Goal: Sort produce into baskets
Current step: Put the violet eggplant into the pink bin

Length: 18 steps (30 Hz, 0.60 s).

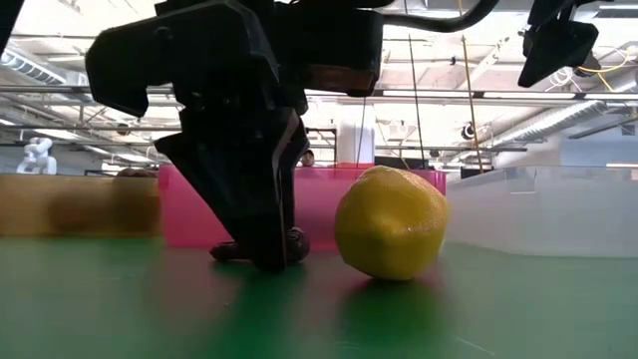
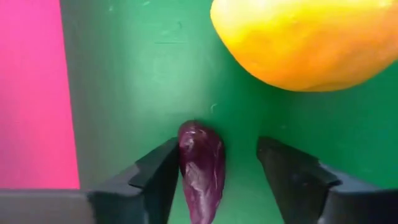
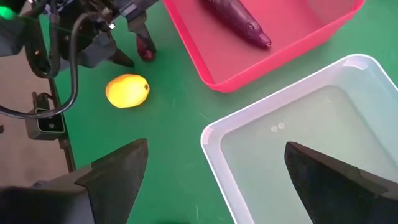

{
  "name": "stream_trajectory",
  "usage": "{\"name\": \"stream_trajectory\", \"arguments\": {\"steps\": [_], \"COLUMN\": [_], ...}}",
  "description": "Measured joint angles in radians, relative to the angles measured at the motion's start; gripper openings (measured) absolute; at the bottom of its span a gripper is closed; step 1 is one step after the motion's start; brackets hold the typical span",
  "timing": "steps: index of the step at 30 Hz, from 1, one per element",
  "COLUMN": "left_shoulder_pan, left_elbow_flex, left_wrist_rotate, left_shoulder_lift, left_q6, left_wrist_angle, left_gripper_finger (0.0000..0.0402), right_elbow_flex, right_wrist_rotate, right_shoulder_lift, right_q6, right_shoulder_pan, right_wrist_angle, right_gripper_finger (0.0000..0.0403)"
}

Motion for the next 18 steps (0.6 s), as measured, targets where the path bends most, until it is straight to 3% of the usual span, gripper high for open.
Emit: {"name": "stream_trajectory", "arguments": {"steps": [10,18], "left_shoulder_pan": [0.004,0.043], "left_elbow_flex": [0.0,0.055], "left_wrist_rotate": [0.022,0.012], "left_shoulder_lift": [-0.014,-0.15], "left_q6": [0.001,0.054], "left_wrist_angle": [-0.019,-0.105], "left_gripper_finger": [0.0113,0.0075], "right_elbow_flex": [0.0,0.0], "right_wrist_rotate": [0.0,0.0], "right_shoulder_lift": [0.009,0.009], "right_q6": [-0.027,-0.053], "right_shoulder_pan": [0.0,0.0], "right_wrist_angle": [-0.002,-0.008], "right_gripper_finger": [0.0368,0.0368]}}
